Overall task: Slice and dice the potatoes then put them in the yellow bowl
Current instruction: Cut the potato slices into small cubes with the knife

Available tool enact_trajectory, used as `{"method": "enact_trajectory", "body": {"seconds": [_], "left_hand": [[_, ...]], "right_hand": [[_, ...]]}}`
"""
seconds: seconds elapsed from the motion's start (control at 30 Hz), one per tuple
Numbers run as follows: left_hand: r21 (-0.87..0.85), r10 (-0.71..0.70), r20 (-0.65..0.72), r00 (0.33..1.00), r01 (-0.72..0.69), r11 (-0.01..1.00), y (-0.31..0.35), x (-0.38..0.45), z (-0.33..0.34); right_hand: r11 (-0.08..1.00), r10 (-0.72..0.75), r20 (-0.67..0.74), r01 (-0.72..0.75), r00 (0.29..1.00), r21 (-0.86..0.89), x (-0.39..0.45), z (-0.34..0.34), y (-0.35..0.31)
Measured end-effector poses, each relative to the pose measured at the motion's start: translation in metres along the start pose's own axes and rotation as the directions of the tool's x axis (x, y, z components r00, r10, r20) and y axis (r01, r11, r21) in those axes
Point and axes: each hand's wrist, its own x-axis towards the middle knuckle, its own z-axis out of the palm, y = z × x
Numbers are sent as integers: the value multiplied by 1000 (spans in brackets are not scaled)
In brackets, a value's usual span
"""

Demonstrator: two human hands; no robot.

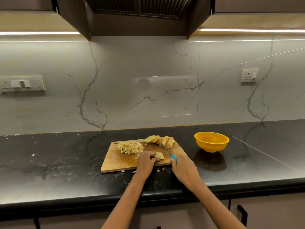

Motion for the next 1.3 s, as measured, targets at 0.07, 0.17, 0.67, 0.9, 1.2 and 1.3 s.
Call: {"method": "enact_trajectory", "body": {"seconds": [0.07, 0.17, 0.67, 0.9, 1.2, 1.3], "left_hand": [[-8, 6, 8, 1000, -6, 1000, 1, 0, 0], [-28, 11, 16, 1000, -11, 1000, 3, -1, -1], [-38, 43, 42, 998, -41, 998, 0, -1, 0], [-7, 96, 50, 994, -96, 995, -1, -1, 2], [18, 108, 36, 994, -109, 994, -2, 1, 3], [-4, 90, 48, 995, -89, 996, -3, 4, 2]], "right_hand": [[1000, 1, -19, 0, 1000, 16, 1, 2, 0], [1000, -6, -47, 6, 999, 14, 3, 4, -5], [995, 79, -5, -79, 997, -55, -10, 3, -20], [990, 129, 47, -126, 990, -66, -21, 3, -26], [977, 136, 134, -110, 982, -184, -25, -4, -36], [967, 123, 199, -72, 972, -244, -23, -6, -43]]}}
